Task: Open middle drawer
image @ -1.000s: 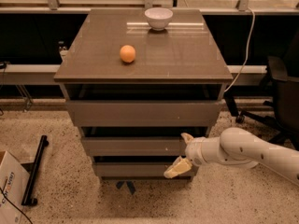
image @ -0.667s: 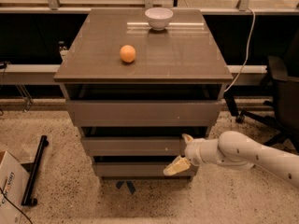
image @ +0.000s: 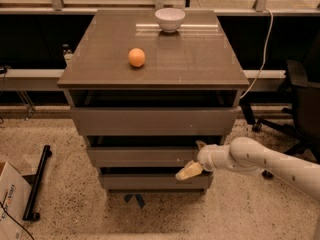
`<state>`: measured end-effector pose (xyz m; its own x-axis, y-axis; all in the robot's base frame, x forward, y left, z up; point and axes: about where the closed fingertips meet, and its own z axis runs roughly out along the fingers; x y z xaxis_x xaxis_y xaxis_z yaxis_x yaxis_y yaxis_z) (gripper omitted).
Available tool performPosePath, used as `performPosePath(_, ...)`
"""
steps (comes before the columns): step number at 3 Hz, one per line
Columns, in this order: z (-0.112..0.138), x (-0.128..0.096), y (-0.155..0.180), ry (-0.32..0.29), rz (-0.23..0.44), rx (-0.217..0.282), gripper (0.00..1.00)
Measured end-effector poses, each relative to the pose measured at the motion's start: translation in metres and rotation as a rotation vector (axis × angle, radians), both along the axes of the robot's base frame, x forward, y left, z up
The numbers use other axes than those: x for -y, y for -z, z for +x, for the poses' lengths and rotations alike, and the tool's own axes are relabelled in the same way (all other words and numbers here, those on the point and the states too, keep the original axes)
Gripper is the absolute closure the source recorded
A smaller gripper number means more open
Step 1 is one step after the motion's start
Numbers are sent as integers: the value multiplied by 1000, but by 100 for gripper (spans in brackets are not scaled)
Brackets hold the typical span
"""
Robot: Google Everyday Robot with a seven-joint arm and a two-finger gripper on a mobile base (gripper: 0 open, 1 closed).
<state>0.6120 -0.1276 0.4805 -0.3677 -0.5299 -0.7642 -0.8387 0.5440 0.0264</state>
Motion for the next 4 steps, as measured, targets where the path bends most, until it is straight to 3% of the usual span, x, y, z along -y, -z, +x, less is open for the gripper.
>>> performPosePath(1,27,1,16,-8,-14,-21,0)
performPosePath(2,37,-4,29,-22,-17,-45,0)
performPosePath(3,11,-11,38,-86,-49,-94,26)
performPosePath(4,-11,-12,32,-122,-68,-104,49)
